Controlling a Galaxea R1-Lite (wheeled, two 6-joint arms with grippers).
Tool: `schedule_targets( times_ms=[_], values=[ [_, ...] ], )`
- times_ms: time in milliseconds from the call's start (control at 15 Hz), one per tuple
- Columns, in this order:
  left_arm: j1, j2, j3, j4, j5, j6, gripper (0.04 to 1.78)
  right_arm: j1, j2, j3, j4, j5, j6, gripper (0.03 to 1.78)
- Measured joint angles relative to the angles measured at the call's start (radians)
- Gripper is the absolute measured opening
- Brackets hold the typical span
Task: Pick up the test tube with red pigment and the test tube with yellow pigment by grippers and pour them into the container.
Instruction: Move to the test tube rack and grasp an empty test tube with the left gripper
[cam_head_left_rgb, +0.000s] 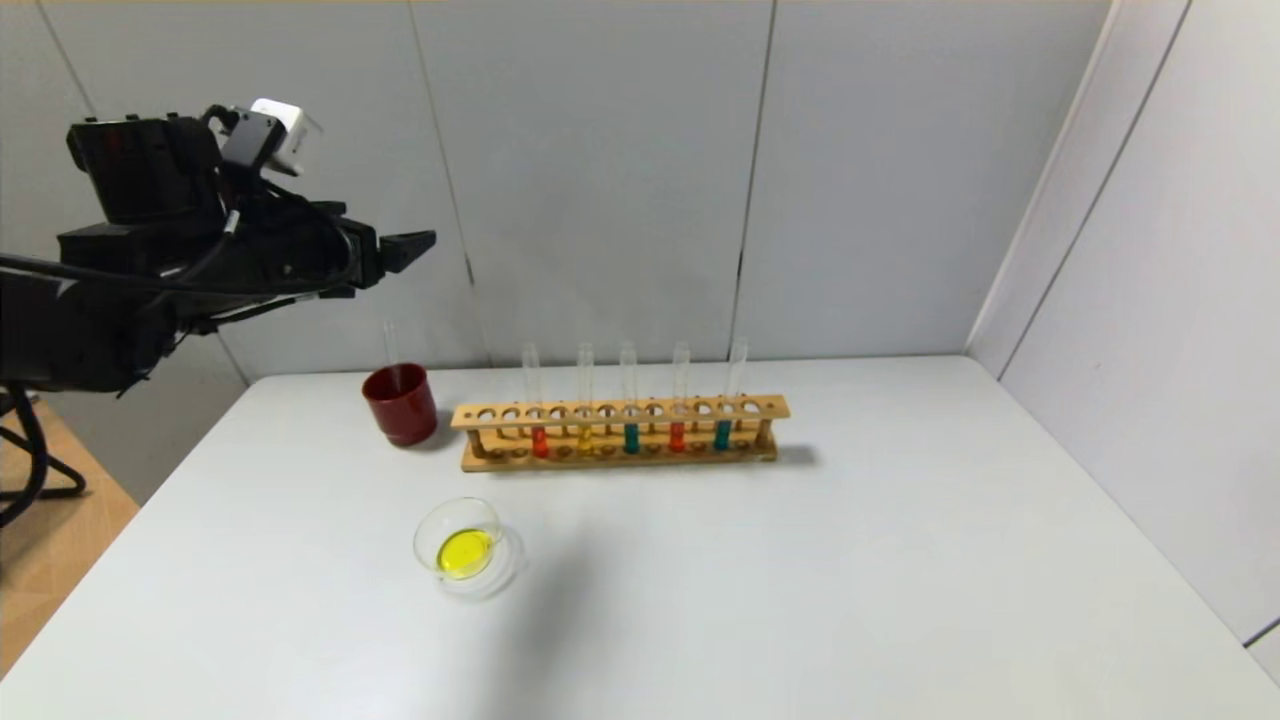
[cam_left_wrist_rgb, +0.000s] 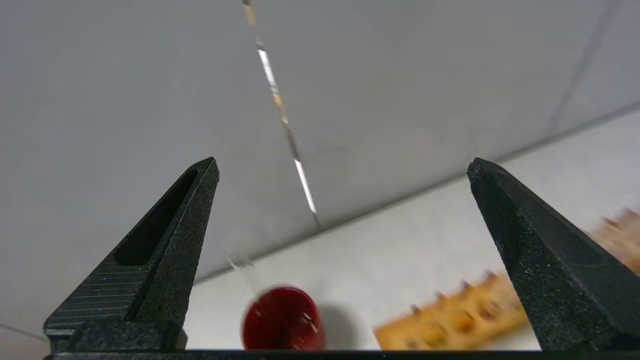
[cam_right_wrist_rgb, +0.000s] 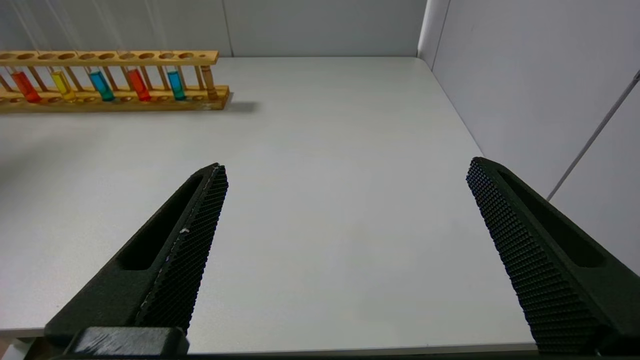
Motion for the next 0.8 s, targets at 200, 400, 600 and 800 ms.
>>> schedule_targets(
  times_ms=[200,400,600,800],
  values=[
    [-0.018,-0.096,0.186,-0.014,-0.011,-0.004,1.75,0.000,0.000,0.000,0.000,0.000,0.000,1.75],
    [-0.034,-0.158,0.343,-0.091,-0.012,0.001,1.75,0.000,0.000,0.000,0.000,0.000,0.000,1.75],
    [-0.064,-0.180,0.483,-0.164,-0.009,0.005,1.75,0.000,0.000,0.000,0.000,0.000,0.000,1.75],
    [-0.101,-0.158,0.539,-0.187,-0.005,0.007,1.75,0.000,0.000,0.000,0.000,0.000,0.000,1.75]
  ],
)
